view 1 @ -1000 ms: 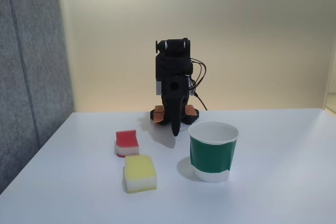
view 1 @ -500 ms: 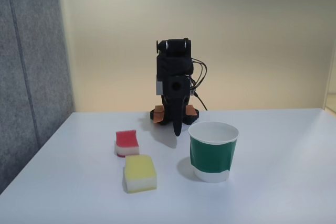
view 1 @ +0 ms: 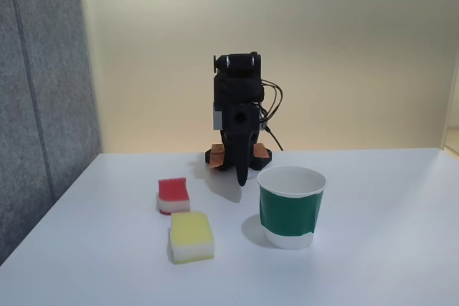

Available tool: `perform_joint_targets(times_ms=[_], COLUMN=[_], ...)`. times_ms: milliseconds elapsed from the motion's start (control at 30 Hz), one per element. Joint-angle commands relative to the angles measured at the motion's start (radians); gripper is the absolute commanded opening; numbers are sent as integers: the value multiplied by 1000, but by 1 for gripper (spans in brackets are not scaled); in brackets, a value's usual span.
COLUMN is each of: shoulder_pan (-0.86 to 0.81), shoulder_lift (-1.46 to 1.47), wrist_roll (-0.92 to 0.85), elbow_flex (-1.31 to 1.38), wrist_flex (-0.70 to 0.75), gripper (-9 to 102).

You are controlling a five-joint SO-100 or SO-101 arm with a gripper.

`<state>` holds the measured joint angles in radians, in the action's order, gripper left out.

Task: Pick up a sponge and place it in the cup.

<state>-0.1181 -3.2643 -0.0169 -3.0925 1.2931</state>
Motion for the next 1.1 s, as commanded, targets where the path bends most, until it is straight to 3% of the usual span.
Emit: perform_joint_targets(times_ms=[0,600,867,1067], shoulder_pan=[-12,-78,-100,-184], shoulder_lift=[-2,28,357,601], wrist_roll=[-12,51,-6,-187], elbow_flex=[0,173,347,518], wrist_flex=[109,44,-161,-193], gripper=[0,0,0,0])
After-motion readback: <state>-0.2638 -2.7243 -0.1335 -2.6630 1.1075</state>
